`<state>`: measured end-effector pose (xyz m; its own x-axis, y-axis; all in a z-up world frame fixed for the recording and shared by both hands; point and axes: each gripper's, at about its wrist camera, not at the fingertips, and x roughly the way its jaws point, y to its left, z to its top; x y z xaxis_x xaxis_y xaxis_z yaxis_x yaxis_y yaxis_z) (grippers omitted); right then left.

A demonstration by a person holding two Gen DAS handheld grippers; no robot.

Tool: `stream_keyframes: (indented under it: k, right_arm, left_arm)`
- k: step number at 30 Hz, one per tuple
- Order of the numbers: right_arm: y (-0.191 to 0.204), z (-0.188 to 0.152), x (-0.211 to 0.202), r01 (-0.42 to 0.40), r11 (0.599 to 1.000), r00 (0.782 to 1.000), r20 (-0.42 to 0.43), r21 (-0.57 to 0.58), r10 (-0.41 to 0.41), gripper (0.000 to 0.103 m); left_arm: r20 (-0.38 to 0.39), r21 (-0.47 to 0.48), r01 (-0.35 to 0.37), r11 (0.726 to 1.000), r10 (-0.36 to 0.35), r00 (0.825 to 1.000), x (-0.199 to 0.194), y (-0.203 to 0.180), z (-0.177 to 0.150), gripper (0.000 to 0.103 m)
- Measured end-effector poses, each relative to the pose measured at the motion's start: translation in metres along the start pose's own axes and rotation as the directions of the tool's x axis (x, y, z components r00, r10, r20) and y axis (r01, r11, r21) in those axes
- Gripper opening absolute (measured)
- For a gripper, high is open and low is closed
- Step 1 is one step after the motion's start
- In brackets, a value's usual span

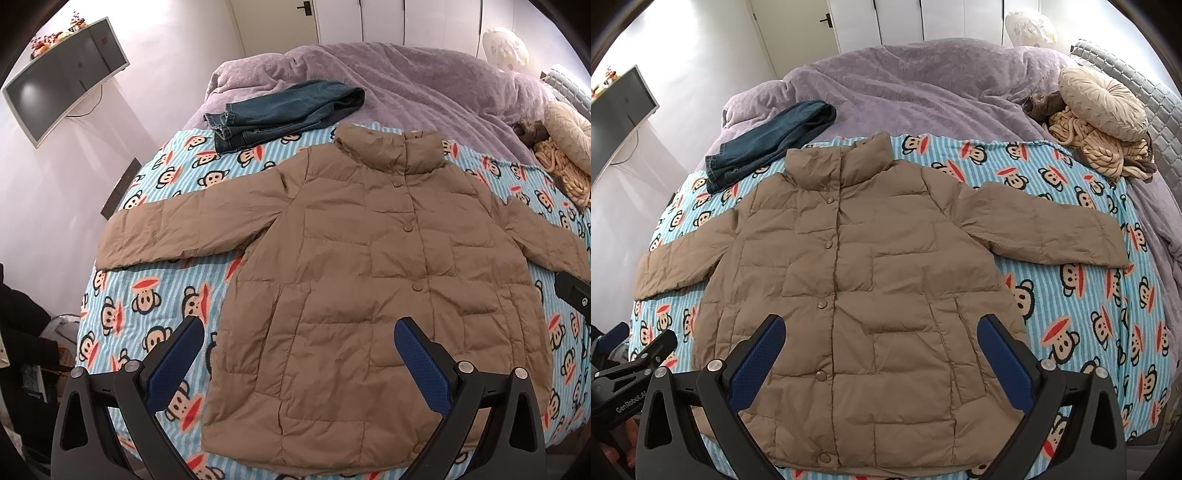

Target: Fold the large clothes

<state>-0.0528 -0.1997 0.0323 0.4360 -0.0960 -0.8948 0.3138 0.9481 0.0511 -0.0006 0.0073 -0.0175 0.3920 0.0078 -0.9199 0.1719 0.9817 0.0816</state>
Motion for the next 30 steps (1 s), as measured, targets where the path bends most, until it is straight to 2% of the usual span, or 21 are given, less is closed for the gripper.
stream_keyframes:
  k: [6, 10, 15, 17, 19, 22, 25, 28, 30]
  right_arm:
    - [-0.007, 0.003, 0.006, -0.021, 1.0, 0.999, -0.03, -0.004, 0.021, 0.103]
    - [-0.008, 0.005, 0.013, -0.059, 0.998, 0.997, -0.06, -0.028, 0.057, 0.103]
    - [-0.015, 0.005, 0.02, -0.117, 0.991, 0.989, -0.095, -0.064, 0.111, 0.103]
    - [-0.017, 0.005, 0.024, -0.141, 0.987, 0.985, -0.114, -0.076, 0.132, 0.103]
    - [-0.017, 0.004, 0.029, -0.171, 0.981, 0.978, -0.137, -0.095, 0.157, 0.103]
    - [-0.013, 0.001, 0.038, -0.192, 0.973, 0.971, -0.167, -0.128, 0.169, 0.103]
    - [-0.004, -0.003, 0.05, -0.194, 0.972, 0.968, -0.184, -0.133, 0.168, 0.103]
    - [0.009, -0.009, 0.068, -0.192, 0.976, 0.964, -0.209, -0.104, 0.167, 0.103]
    - [0.023, -0.012, 0.08, -0.167, 0.981, 0.961, -0.238, -0.096, 0.141, 0.103]
  left_arm:
    - [0.007, -0.028, -0.006, 1.0, 0.006, 1.0, 0.007, -0.002, 0.001, 0.103]
    - [-0.031, -0.066, -0.012, 0.998, 0.01, 0.999, 0.012, 0.003, 0.0, 0.103]
    - [-0.009, -0.159, -0.107, 0.982, 0.106, 0.994, 0.005, 0.014, -0.007, 0.103]
    - [0.002, -0.228, -0.073, 0.971, 0.075, 0.997, 0.004, 0.021, -0.011, 0.103]
    - [0.012, -0.268, -0.011, 0.963, 0.015, 1.0, 0.007, 0.027, -0.015, 0.103]
    - [0.007, -0.297, -0.015, 0.955, 0.018, 1.0, 0.015, 0.037, -0.022, 0.103]
    - [-0.061, -0.291, -0.009, 0.957, -0.01, 0.998, 0.035, 0.05, -0.025, 0.103]
    - [-0.075, -0.304, 0.017, 0.953, -0.042, 0.996, 0.058, 0.073, -0.024, 0.103]
    - [-0.087, -0.293, -0.002, 0.956, -0.024, 0.996, 0.079, 0.096, -0.016, 0.103]
